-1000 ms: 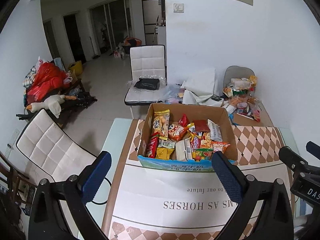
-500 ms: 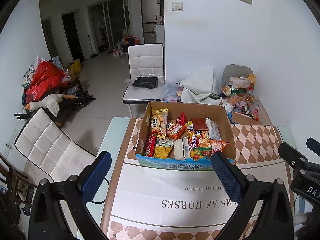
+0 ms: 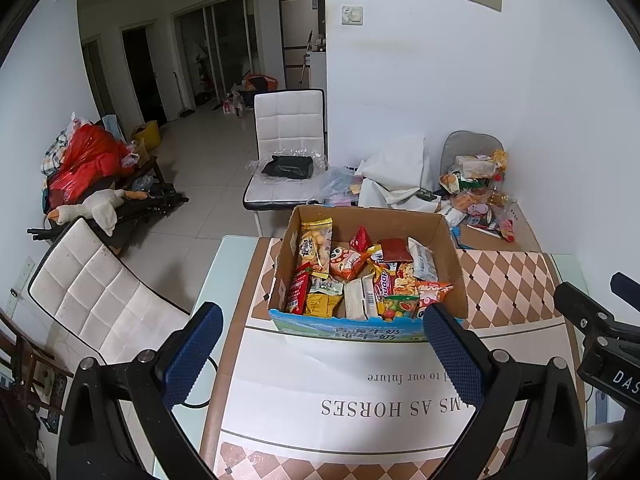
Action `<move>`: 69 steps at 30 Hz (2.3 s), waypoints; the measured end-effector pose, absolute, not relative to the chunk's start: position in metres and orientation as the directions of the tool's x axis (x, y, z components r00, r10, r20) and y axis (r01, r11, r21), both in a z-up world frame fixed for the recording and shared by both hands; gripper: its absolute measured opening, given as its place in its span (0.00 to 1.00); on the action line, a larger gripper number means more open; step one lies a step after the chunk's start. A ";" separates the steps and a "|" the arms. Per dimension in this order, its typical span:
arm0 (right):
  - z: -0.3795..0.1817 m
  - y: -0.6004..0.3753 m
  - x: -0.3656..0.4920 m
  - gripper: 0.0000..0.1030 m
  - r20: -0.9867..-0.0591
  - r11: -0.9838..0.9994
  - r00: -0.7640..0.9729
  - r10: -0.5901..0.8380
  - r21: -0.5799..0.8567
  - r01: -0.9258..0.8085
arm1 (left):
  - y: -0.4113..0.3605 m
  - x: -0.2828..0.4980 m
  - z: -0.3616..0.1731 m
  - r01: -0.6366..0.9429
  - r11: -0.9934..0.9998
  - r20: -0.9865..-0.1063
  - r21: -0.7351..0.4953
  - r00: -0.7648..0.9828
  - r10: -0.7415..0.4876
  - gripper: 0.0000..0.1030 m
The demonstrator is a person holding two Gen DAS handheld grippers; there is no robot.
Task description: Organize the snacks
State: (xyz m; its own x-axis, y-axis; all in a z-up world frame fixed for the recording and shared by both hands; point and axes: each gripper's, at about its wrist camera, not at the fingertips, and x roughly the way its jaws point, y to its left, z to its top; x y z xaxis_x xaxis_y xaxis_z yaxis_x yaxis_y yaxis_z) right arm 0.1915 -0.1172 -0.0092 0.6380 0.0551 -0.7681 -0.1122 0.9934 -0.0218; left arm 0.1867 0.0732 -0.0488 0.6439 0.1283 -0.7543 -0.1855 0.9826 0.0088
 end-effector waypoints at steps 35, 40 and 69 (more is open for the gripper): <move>-0.007 -0.118 0.184 1.00 -0.767 0.993 0.639 0.058 -0.019 -0.114 | 0.071 0.185 -0.043 -0.173 0.985 -0.755 0.007 0.645 0.119 1.00; -0.003 -0.117 0.184 1.00 -0.765 0.994 0.642 0.058 -0.019 -0.112 | 0.071 0.185 -0.043 -0.173 0.985 -0.755 0.006 0.645 0.118 1.00; 0.006 -0.110 0.185 1.00 -0.757 0.993 0.650 0.065 -0.017 -0.119 | 0.067 0.186 -0.034 -0.166 0.986 -0.743 0.010 0.659 0.118 1.00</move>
